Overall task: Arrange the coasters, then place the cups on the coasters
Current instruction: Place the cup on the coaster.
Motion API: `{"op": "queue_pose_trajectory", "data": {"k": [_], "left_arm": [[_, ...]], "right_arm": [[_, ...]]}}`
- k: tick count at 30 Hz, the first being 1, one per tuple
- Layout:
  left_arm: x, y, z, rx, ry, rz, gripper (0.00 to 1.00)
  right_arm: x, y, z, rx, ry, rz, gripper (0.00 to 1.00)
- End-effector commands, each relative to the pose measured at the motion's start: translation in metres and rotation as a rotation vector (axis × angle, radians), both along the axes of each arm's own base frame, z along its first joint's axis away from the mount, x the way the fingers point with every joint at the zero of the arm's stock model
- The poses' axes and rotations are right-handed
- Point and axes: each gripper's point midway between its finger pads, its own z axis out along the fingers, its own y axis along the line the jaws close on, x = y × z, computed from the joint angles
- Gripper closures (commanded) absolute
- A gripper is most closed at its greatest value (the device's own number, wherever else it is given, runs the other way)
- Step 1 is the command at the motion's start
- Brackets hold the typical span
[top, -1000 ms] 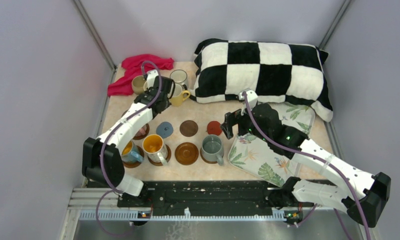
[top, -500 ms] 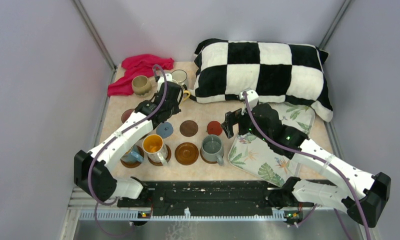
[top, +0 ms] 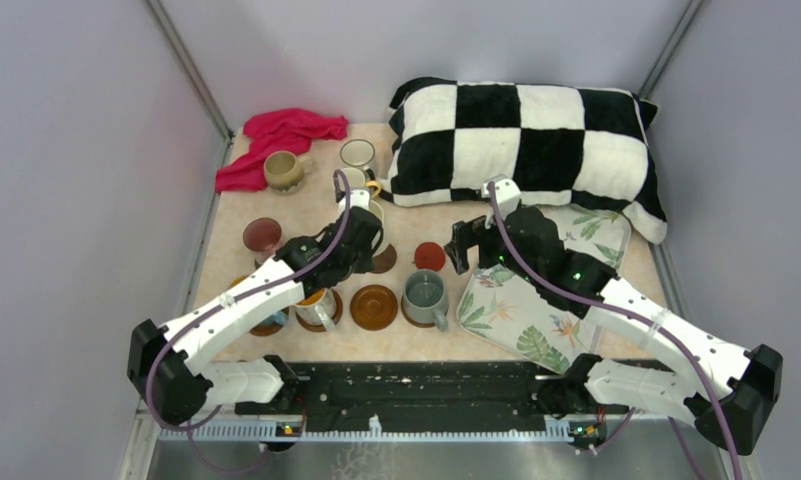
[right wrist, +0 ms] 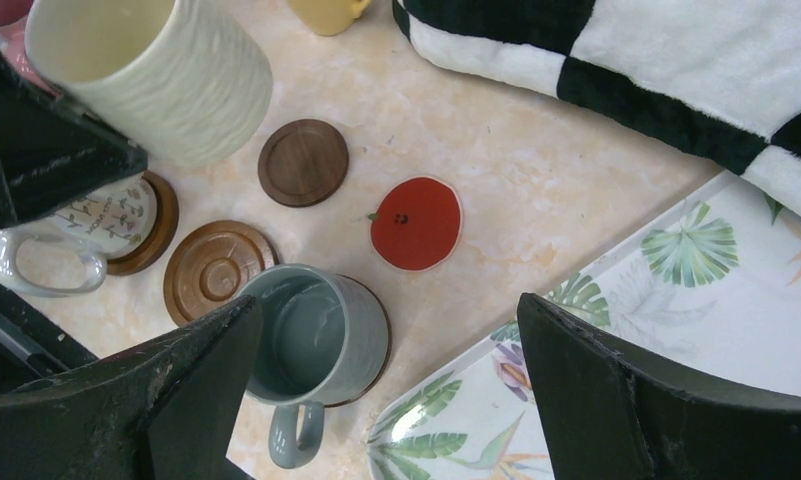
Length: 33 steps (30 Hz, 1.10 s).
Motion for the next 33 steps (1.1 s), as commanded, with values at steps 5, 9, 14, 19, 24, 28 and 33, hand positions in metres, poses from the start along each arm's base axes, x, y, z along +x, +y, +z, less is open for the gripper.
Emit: {"op": "queue_pose_trajectory", "data": {"k": [5, 9, 14, 19, 24, 28, 33], "left_arm": [[-0.027, -0.008, -0.002, -0.091, -0.018, 0.001, 1.0], [-0.047, -0.012, -0.017, -0.093, 0.026, -0.01, 1.0], [-0.072, -0.016, -0.039, -0.092, 0.083, -0.012, 1.0], [-0.091, -0.014, -0.059, -0.094, 0.126, -0.001, 1.0], [-0.104, -0.017, -0.074, -0.085, 0.151, 0.001, 1.0], [-0.106, -0.018, -0.079, -0.089, 0.15, 0.003, 1.0], [-0.106, -0.019, -0.084, -0.094, 0.138, 0.001, 1.0]], "right_arm": [[0.01, 0.0, 0.017, 0.031, -0.05, -0.034, 0.01], [0.011, -0.002, 0.017, 0.027, -0.052, -0.042, 0.01], [0.013, -0.002, 0.016, 0.024, -0.053, -0.049, 0.01], [0.012, -0.003, 0.017, 0.024, -0.053, -0.05, 0.01], [0.012, -0.002, 0.016, 0.022, -0.053, -0.048, 0.01], [0.012, -0.002, 0.016, 0.024, -0.052, -0.046, 0.01], [0.012, -0.002, 0.016, 0.023, -0.052, -0.045, 0.01]]}}
